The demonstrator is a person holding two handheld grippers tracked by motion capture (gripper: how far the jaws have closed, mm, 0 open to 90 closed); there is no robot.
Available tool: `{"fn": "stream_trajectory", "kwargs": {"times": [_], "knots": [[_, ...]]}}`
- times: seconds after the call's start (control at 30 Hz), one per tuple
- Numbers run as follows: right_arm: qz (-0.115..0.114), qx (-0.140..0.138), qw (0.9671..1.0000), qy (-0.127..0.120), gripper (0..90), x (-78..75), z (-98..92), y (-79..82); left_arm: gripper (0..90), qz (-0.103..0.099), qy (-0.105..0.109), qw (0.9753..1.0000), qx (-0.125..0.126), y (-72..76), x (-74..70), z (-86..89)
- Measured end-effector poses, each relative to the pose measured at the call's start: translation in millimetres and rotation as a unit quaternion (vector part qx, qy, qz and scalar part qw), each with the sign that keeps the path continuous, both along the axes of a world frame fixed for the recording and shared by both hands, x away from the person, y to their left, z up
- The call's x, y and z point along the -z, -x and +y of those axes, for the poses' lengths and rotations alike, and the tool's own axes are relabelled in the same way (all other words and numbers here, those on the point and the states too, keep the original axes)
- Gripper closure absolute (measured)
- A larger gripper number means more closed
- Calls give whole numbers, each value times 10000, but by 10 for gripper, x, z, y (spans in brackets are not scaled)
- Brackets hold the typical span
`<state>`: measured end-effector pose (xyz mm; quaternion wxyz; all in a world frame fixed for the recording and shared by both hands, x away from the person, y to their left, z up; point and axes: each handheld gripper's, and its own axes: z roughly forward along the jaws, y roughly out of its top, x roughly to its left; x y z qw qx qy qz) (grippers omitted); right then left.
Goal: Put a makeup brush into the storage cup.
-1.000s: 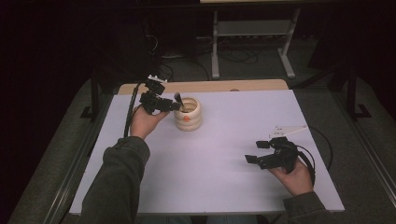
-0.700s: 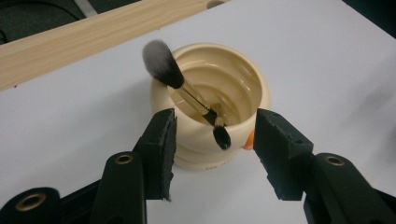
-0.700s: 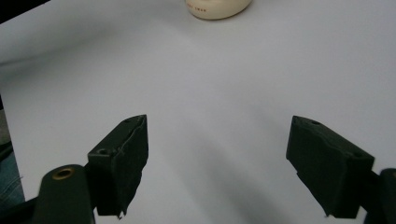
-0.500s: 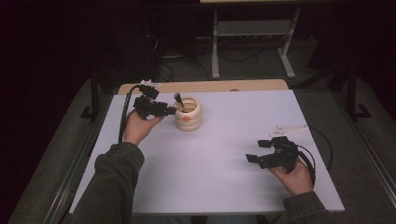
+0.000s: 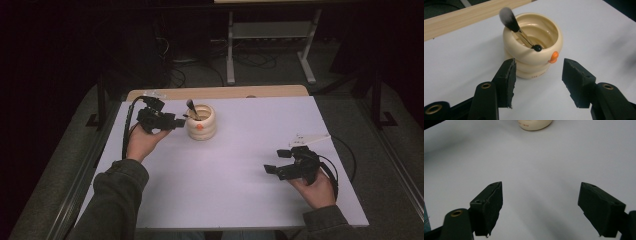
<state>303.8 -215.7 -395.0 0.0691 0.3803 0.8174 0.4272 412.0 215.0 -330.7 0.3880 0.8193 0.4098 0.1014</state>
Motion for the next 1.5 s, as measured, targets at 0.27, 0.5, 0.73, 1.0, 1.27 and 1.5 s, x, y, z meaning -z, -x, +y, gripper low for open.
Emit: {"fn": "stream_trajectory", "kwargs": {"times": [0.27, 0.5, 0.73, 1.0, 1.27, 1.5], "knots": [[-18, 28, 10000, -16, 190, 7, -12, -5, 424, -13, -8, 10000, 39, 85, 26, 48], [-16, 52, 10000, -11, 188, 10, -7, -5, 411, -12, 8, 10000, 49, 142, 56, 76], [-6, 69, 10000, 24, 188, 1, -22, 2, 393, -62, 13, 10000, 61, 217, 78, 112], [-28, 123, 9999, 54, 189, 2, -61, 9, 381, -65, 39, 9999, 67, 303, 146, 165], [-32, 134, 9999, 92, 188, 5, -65, 13, 369, -63, 61, 9999, 60, 385, 192, 230], [-34, 150, 9998, 96, 188, 11, -66, 11, 366, -70, 112, 9999, 29, 447, 233, 252]]}}
